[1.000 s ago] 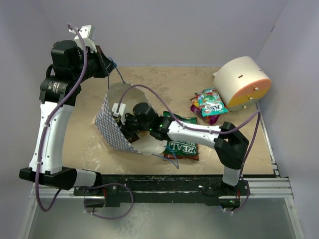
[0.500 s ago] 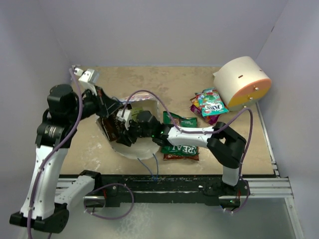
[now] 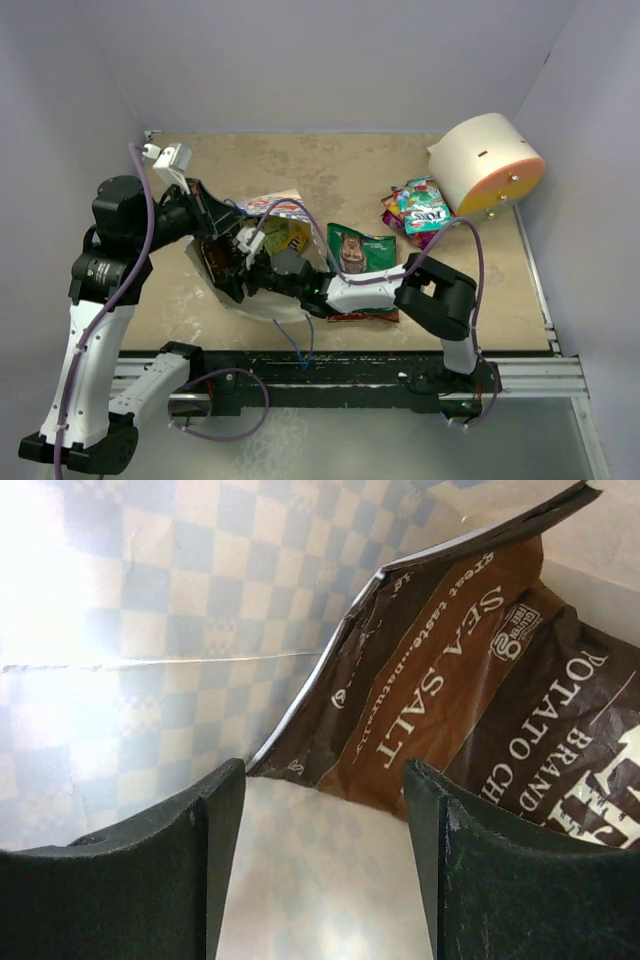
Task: Take the snacks out of the paper bag
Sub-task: Take out the snack from the paper bag.
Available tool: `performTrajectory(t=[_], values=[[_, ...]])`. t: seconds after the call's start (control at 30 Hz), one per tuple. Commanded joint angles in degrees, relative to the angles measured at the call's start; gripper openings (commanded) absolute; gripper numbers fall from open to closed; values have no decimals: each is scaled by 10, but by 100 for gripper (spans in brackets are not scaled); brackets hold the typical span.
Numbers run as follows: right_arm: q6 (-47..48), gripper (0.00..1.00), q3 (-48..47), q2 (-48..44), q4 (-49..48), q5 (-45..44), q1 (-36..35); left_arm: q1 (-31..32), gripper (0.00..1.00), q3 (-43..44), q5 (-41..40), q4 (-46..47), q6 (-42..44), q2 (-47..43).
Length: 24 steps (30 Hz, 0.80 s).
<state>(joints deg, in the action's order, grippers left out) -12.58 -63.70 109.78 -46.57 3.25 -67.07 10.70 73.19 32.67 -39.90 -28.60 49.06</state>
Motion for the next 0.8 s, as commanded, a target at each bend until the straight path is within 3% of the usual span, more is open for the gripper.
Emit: performTrajectory(t=[0.0,0.13,0.43,0.77], values=[[-69,68,-43,21,-104,-132,-19,2,0,25,13,25,-25,-3],[-96,73,-79,46,-116,-209,-27,2,0,21,11,25,-48,-10],[-82,74,-144,93,-90,-233,-32,3,0,46,19,26,-72,4],[-72,65,-210,174,-2,-299,-41,3,0,45,27,30,-82,5]])
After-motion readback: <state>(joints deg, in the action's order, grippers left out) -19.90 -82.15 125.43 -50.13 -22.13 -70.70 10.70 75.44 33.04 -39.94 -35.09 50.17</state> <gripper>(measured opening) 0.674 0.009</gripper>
